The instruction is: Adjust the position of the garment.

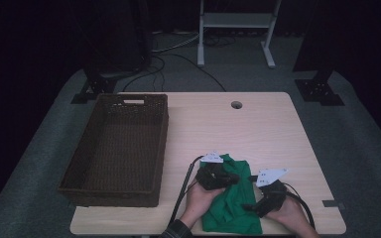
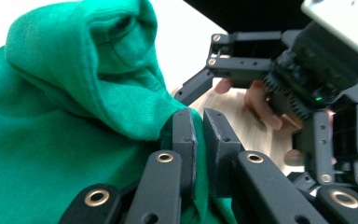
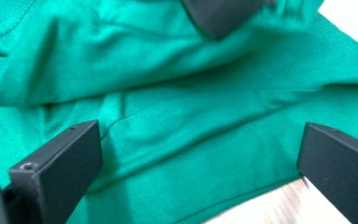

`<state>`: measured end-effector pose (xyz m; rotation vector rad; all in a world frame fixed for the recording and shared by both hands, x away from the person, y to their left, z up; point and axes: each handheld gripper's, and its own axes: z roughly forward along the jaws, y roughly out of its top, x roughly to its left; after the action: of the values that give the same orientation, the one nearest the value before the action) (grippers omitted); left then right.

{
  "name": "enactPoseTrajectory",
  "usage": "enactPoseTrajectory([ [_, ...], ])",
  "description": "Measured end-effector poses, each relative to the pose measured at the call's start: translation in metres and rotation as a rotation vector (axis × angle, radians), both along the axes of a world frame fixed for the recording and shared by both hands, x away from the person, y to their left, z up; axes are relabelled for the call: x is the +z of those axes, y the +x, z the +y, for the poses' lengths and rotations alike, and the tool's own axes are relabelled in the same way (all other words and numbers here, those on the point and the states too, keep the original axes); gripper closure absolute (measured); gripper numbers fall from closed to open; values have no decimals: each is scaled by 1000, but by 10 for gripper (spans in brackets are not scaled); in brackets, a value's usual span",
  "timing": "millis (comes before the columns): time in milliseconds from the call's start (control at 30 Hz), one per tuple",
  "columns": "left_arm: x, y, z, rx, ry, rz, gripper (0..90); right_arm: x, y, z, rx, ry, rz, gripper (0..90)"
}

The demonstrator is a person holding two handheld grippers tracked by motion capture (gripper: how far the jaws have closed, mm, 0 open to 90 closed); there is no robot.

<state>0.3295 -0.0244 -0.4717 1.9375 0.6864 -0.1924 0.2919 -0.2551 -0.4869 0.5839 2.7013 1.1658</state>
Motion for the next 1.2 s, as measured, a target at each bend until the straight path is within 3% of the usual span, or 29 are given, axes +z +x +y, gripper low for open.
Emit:
enactPoseTrajectory([
  [200,-9,2,-7,8,64,27,838,0,0,1,-2,-5,-1,0],
  [400,-10,0,-16,-1,141,5,837,0,0,1,-4,-8,-3,0],
  [533,-11,1,-15,-2,136,14,832,0,0,1,-5,-10,-3,0],
  [800,-6,-1,-9,-2,93,5,689,0,0,1,-5,-11,-4,0],
  [1200,20,-5,10,15,85,-53,573,0,0,1,-6,-12,-5,0],
])
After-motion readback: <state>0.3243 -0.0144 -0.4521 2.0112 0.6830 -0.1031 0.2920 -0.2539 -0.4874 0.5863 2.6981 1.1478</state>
